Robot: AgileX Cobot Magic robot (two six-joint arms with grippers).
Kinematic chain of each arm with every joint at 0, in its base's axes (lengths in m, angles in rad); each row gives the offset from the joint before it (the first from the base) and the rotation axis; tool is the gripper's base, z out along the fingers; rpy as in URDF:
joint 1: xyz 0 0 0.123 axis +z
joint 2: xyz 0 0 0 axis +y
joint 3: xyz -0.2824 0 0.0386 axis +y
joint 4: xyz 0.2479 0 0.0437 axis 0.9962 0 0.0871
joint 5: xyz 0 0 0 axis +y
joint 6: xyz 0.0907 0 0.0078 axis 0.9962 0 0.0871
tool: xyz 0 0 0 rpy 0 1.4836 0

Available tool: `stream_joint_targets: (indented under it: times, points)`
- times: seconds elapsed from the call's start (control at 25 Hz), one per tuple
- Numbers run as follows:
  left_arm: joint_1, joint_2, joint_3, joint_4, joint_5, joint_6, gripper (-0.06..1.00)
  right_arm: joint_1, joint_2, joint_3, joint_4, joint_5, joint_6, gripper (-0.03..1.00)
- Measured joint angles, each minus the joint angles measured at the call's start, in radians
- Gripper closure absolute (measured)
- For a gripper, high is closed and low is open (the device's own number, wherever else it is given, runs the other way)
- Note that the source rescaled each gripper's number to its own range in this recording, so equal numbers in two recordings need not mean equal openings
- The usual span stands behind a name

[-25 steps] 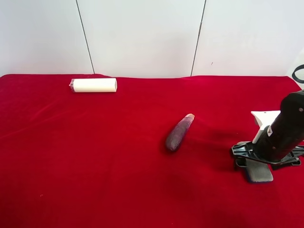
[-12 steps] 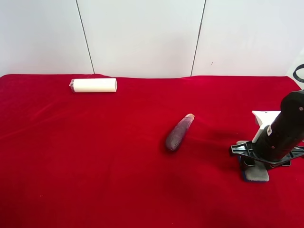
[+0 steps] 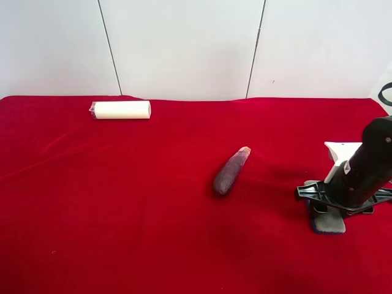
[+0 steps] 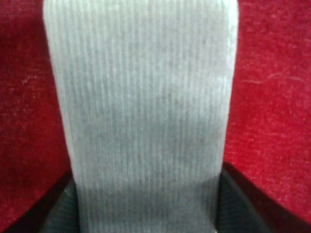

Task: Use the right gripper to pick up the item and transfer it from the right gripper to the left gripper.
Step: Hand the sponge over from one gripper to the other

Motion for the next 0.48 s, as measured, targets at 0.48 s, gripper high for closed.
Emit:
stream_joint_targets:
  times: [0.48]
  points:
    - [0.000,0.000,0.000,0.000,0.000,0.000,0.25,0.000,-0.308,0.002,0.211,-0.062,-0.170,0.90]
